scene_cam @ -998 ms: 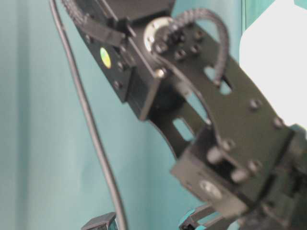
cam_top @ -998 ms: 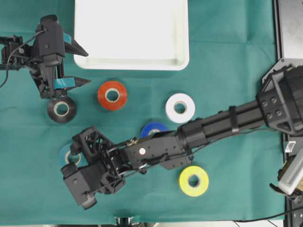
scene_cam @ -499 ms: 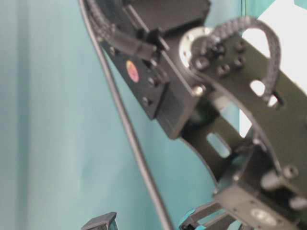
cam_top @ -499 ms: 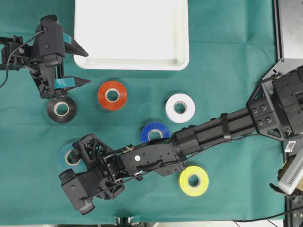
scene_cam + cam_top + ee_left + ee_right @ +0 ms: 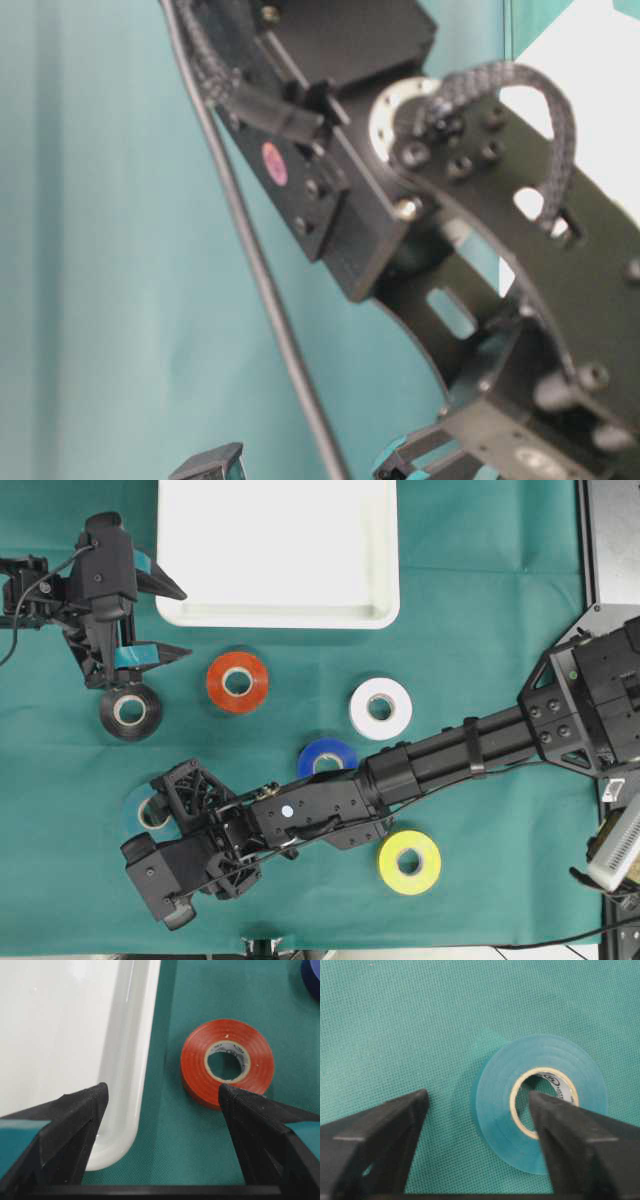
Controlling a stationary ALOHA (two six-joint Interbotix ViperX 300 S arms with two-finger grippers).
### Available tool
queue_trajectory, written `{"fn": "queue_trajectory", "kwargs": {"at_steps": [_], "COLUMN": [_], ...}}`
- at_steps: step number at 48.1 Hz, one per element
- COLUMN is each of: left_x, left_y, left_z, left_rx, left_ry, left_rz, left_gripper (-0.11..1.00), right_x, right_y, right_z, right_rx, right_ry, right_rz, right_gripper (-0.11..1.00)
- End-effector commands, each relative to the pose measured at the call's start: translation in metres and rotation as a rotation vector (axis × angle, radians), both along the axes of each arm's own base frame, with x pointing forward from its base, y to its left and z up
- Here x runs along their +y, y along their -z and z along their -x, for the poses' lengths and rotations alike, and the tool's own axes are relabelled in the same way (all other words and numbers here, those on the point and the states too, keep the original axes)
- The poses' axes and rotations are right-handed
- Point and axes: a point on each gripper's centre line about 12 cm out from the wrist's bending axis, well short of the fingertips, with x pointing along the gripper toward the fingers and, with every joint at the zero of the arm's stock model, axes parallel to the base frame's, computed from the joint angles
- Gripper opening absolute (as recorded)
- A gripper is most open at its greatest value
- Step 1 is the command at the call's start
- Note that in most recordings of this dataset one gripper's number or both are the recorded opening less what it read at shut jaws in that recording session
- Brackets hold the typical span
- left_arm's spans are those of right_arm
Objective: Put the tape alternately from left to right into the white case.
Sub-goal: 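Lower the right gripper onto the teal tape roll and grasp it, then carry the teal roll into the white tray with the right gripper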
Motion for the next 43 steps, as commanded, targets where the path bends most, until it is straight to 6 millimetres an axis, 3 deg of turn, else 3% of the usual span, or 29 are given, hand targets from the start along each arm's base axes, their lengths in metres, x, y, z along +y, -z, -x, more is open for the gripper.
{"fn": "queue_trajectory", "kwargs": {"at_steps": [1,6,9,33,43], "left_x": [0.001,0.001,0.001,0.001,0.001], "left_y": [-0.006,-0.004,-0.003,-0.004,-0.004], "left_z": [-0.002,0.000,0.000,0.001,0.001], "left_rx": [-0.023,-0.018,-0.015,-0.017,-0.017], "left_ry": [-0.002,-0.003,-0.003,-0.004,-0.005], "left_rz": [-0.004,-0.002,-0.002,-0.001,0.001], "left_gripper": [0.96,0.96,0.96,0.96,0.96], "right_x": [-0.009,-0.010,-0.011,-0.011,-0.003], "right_y": [-0.017,-0.017,-0.018,-0.026,-0.064], "right_z": [-0.008,-0.008,-0.008,-0.008,-0.001], "right_rx": [-0.041,-0.045,-0.048,-0.063,-0.120], "right_ry": [0.014,0.010,0.006,0.002,-0.015], "right_rz": [-0.007,0.004,0.013,0.019,0.000], "right_gripper": [0.28,0.08,0.02,0.02,0.02]}}
